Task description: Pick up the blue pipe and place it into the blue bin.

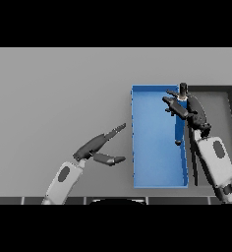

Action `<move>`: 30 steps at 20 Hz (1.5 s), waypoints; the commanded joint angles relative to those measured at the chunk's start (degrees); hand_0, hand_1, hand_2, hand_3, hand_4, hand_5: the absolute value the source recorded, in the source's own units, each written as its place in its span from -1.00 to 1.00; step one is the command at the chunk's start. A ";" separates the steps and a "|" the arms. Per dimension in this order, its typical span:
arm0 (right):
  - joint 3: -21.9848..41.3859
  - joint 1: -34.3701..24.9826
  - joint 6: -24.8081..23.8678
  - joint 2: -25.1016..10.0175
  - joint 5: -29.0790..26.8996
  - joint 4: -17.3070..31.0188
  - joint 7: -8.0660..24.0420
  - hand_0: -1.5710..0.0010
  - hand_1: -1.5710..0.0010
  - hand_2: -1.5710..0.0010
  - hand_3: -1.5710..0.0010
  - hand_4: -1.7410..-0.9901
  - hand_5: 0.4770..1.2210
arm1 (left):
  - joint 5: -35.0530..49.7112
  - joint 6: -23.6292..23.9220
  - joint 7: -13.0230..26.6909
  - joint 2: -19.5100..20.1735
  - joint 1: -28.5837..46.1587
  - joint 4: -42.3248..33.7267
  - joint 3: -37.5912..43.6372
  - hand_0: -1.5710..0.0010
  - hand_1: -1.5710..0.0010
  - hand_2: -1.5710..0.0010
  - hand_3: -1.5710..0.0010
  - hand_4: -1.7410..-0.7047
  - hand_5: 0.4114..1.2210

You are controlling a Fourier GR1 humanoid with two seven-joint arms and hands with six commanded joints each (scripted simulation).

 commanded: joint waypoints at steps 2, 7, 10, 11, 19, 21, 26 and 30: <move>4.84 -0.16 -3.31 -3.67 -4.55 1.18 0.00 -1.00 -1.00 -1.00 -0.60 -0.48 1.00 | -0.50 0.44 0.34 -0.65 -0.02 -0.09 -0.56 1.00 1.00 1.00 1.00 0.58 -0.84; 17.46 -2.05 -14.02 -12.27 -19.09 2.41 -0.03 -1.00 -1.00 -1.00 0.48 -0.83 0.86 | -0.28 0.24 0.13 -0.05 -0.17 0.32 0.01 1.00 1.00 1.00 1.00 0.59 -0.81; 22.19 -4.66 -17.57 -14.13 -24.31 4.31 0.01 -0.38 -0.31 -0.26 0.63 -0.27 0.80 | -0.23 0.30 1.20 -0.74 -0.78 0.47 -0.17 1.00 1.00 1.00 1.00 0.58 -0.80; 23.58 -5.43 -18.78 -14.84 -25.57 5.12 0.01 -0.10 -0.04 -0.01 0.70 -0.10 0.77 | -0.30 0.33 1.09 -0.74 -0.87 0.57 -0.16 1.00 1.00 1.00 1.00 0.58 -0.80; 39.72 -14.89 -11.72 -23.20 -24.23 5.85 0.02 0.81 0.82 0.83 0.95 0.43 -0.03 | -0.05 0.38 0.62 -0.74 -0.60 0.72 0.05 1.00 1.00 1.00 1.00 0.57 -0.79; 43.57 -17.55 -9.77 -24.22 -24.52 7.17 0.01 0.88 0.89 0.89 0.97 0.51 -0.17 | 0.15 -0.10 0.39 -0.26 0.00 0.17 -0.10 1.00 1.00 1.00 1.00 0.57 -0.79; 47.47 -19.81 -8.93 -25.30 -24.92 6.47 -0.27 0.96 0.96 0.96 0.99 0.71 -0.33 | -0.05 -0.05 0.51 -0.46 -0.32 1.10 -0.05 1.00 1.00 1.00 1.00 0.56 -0.79; 48.09 -20.72 -6.70 -25.09 -24.09 7.16 -0.36 0.98 0.98 0.98 0.99 0.75 -0.37 | 0.23 0.21 0.15 -0.49 -0.52 0.40 0.20 1.00 1.00 1.00 1.00 0.57 -0.79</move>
